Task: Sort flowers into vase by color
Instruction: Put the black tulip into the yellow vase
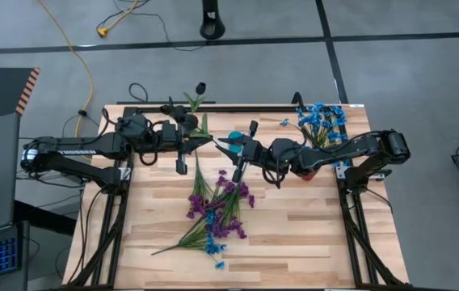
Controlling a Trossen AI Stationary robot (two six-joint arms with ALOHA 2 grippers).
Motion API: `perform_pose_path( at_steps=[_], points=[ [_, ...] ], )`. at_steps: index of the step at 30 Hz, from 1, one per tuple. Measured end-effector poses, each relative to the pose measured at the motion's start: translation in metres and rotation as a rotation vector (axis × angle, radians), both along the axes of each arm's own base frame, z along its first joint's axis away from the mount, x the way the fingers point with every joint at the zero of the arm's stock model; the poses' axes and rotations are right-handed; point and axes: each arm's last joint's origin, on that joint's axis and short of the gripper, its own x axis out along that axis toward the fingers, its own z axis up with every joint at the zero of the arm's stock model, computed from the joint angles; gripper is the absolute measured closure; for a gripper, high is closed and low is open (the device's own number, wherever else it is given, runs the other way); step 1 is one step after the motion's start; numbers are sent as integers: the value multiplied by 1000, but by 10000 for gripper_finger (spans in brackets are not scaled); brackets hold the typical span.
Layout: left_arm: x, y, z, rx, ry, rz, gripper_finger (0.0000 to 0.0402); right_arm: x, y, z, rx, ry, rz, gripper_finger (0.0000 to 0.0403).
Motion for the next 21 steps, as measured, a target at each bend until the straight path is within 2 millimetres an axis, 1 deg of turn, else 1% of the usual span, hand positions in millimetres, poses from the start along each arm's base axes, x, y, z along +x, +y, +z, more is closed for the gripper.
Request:
perform_pose_path(
  at_steps=[6,12,16,21],
  points=[
    [-22,2,6,12,32,149,400,1,0,-6,3,66,-1,222],
    [-43,4,7,33,103,305,400,1,0,-11,8,107,-1,202],
    [-48,10,3,32,157,373,400,1,0,-11,7,112,-1,201],
    [-45,21,-9,-22,239,420,400,1,0,-12,6,122,-1,203]
  ],
)
